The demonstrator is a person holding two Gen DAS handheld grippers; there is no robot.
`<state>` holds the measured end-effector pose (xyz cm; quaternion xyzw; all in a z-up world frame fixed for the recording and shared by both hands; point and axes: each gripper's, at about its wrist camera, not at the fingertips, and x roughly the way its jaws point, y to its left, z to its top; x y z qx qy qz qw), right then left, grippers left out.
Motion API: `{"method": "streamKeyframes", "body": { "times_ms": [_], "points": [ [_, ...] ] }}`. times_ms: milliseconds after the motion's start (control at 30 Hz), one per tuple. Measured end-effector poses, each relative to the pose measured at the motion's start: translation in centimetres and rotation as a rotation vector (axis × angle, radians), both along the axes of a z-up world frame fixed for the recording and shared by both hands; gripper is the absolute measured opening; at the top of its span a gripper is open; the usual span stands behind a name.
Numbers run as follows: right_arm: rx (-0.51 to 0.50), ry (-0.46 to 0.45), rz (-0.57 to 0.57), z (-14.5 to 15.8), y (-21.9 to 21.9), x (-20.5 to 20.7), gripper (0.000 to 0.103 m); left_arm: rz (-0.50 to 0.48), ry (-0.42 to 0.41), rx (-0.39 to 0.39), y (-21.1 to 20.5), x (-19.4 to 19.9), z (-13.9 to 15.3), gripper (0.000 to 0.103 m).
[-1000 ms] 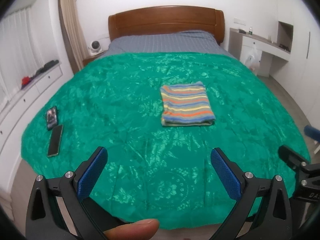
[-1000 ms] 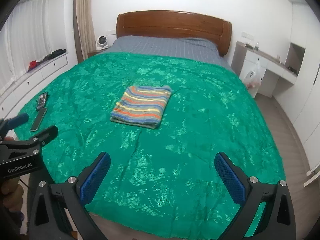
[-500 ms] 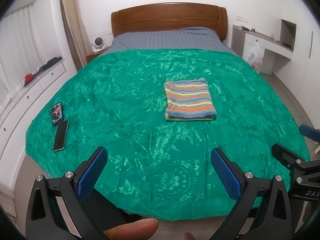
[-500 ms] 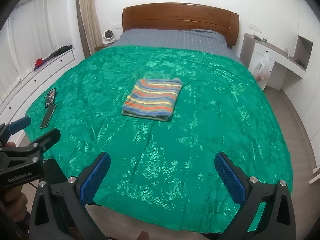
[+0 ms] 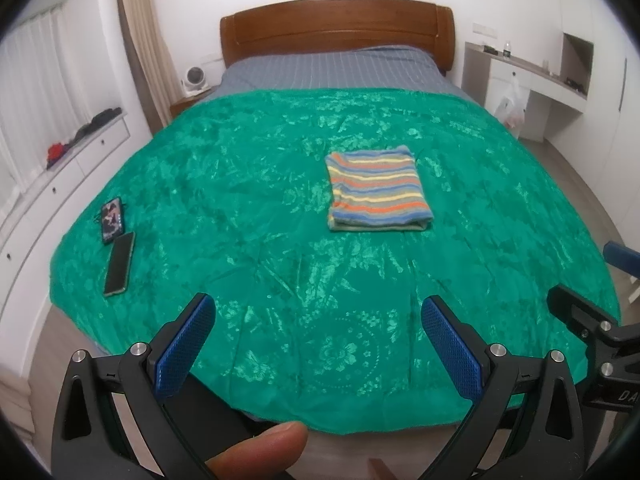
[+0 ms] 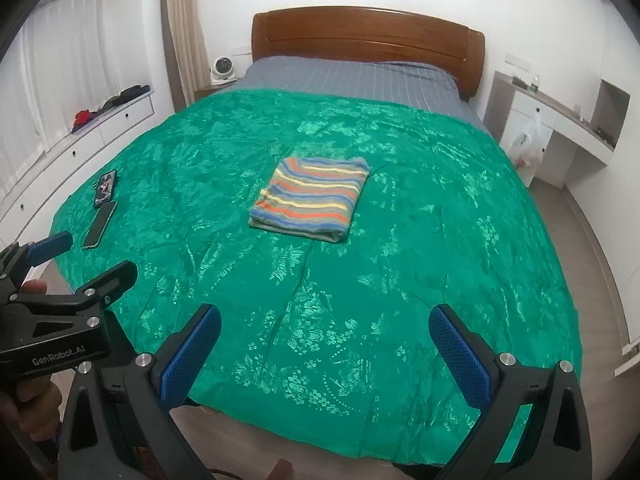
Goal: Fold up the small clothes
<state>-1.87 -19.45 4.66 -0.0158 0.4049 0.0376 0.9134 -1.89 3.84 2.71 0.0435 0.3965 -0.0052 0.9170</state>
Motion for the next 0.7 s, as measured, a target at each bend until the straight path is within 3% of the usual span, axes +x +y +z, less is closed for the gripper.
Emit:
{"method": "streamKeyframes", "body": {
  "times_ms": [533, 700],
  "points": [
    [0.0, -0.006, 0.006, 0.28, 0.23, -0.2, 0.102, 0.01, 0.007, -0.018, -0.19, 0.69, 0.14, 0.103],
    [-0.009, -0.002, -0.003, 0.01, 0.12, -0.12, 0.102, 0.003, 0.01, -0.069, 0.32, 0.67, 0.02, 0.103]
  ]
}}
